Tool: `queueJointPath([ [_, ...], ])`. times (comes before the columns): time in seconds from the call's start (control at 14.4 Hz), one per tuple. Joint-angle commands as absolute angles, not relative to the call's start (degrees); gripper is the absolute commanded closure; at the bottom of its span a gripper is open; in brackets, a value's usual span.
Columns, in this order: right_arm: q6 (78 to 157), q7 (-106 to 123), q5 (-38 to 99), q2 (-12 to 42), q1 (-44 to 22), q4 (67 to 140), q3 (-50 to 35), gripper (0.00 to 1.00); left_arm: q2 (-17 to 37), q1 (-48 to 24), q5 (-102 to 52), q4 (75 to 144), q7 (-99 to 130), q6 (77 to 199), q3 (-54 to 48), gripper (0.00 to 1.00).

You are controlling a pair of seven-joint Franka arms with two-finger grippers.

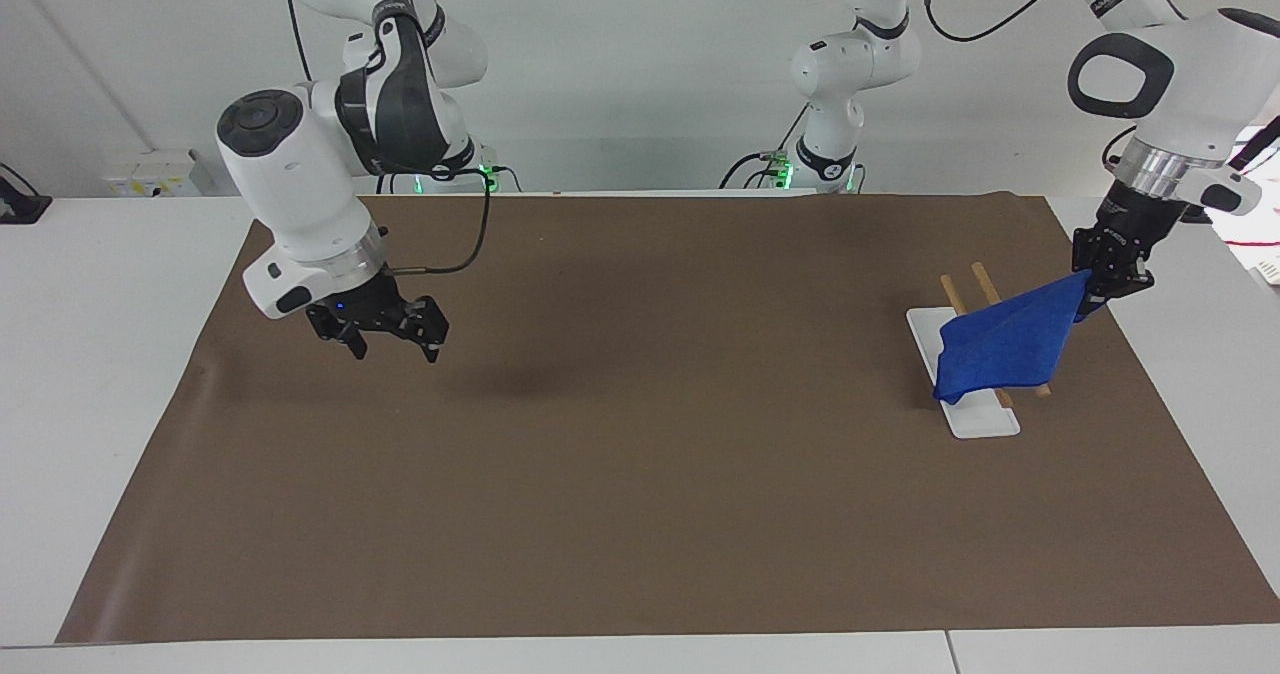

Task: Right arm passes towel to left arm to hang
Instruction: 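Open the right gripper and withdraw it while the left gripper holds the towel, then lower the towel over the wooden rack with the left gripper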

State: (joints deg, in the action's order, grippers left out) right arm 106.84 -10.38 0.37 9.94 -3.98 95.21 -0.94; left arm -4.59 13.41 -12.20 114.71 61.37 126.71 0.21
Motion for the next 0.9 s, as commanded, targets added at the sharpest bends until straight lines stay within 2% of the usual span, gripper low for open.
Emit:
queueJointPath([
  [0.0,101.3,-6.5,-1.1,6.7,0.5,95.8,-1.6,0.00,-8.3,15.3,-11.2,121.3,61.0,132.5,-0.4,1.00],
  [0.14,99.4,-5.1,-1.5,4.5,2.8,95.7,-1.5,0.00,-9.1,15.3,-11.2,125.0,60.0,139.3,-0.4,1.00],
  [0.35,94.3,-0.7,-4.0,2.1,4.7,93.5,-1.6,0.00,-7.4,16.2,-11.2,125.6,56.9,141.7,-0.4,1.00],
  [0.69,85.7,-0.1,-4.2,2.9,4.1,85.6,-2.1,0.00,-5.6,18.0,-11.2,128.0,54.8,145.3,-0.4,1.00],
  [0.83,85.5,-0.1,-4.0,1.2,4.7,87.4,-2.1,0.00,-5.6,18.0,-11.2,129.8,54.8,147.3,-0.4,1.00],
])
